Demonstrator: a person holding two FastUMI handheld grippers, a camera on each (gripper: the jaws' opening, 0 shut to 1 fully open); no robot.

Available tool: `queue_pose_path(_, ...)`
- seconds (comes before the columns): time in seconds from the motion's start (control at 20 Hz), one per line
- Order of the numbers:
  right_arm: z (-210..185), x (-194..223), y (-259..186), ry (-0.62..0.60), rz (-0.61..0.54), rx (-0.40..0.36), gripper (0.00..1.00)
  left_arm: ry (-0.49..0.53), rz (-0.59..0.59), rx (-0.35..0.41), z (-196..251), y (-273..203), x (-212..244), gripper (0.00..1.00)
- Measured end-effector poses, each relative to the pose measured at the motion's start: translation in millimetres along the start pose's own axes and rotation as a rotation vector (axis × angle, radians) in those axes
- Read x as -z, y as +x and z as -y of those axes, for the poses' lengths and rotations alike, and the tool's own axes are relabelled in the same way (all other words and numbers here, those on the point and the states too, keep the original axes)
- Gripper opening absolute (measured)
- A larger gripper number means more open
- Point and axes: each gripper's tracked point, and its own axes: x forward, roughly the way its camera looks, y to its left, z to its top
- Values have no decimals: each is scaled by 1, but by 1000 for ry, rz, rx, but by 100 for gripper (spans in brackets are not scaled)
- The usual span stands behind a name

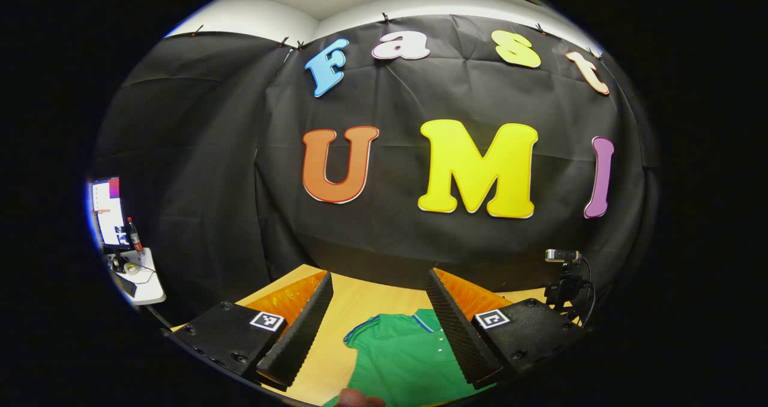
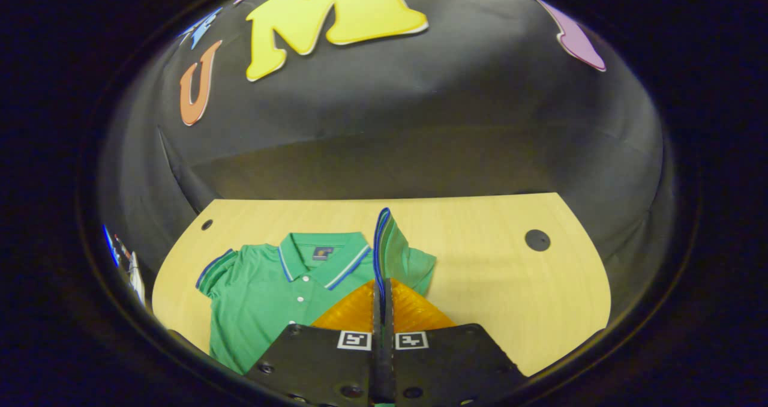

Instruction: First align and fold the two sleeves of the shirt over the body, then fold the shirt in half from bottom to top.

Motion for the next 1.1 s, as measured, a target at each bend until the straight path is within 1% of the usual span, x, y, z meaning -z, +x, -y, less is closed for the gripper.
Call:
queue_pose_path(0.2,-37,17,24,-39,-40,19,0,-5,-9,-29,-39,-5,3,99)
queue_pose_path(0.25,-46,23,26,-44,-61,5,1,-3,-14,-35,-48,-5,5,99)
queue_pose_path(0.3,-57,29,29,-45,-77,-14,2,-1,-15,-40,-55,-7,6,99)
queue_pose_path(0.4,-72,29,24,-38,-71,-38,11,2,-5,-42,-67,-6,5,99)
queue_pose_path(0.5,-77,27,15,-36,-50,-29,45,-1,1,-29,-74,-2,6,99)
queue_pose_path(0.65,-77,22,-7,-31,-16,1,96,-13,-12,15,-77,7,15,99)
queue_pose_path(0.7,-75,20,-17,-32,-2,14,93,-17,-13,37,-75,9,17,99)
queue_pose_path(0.8,-74,10,-42,-31,34,32,100,-27,-16,96,-69,18,25,99)
queue_pose_path(0.85,-73,5,-55,-30,54,41,96,-26,-27,136,-64,23,32,99)
queue_pose_path(1.0,-80,-5,-101,-62,101,39,96,-19,-82,226,-54,42,64,99)
queue_pose_path(1.1,-83,-14,-133,-86,151,43,96,-25,-137,263,-52,59,88,99)
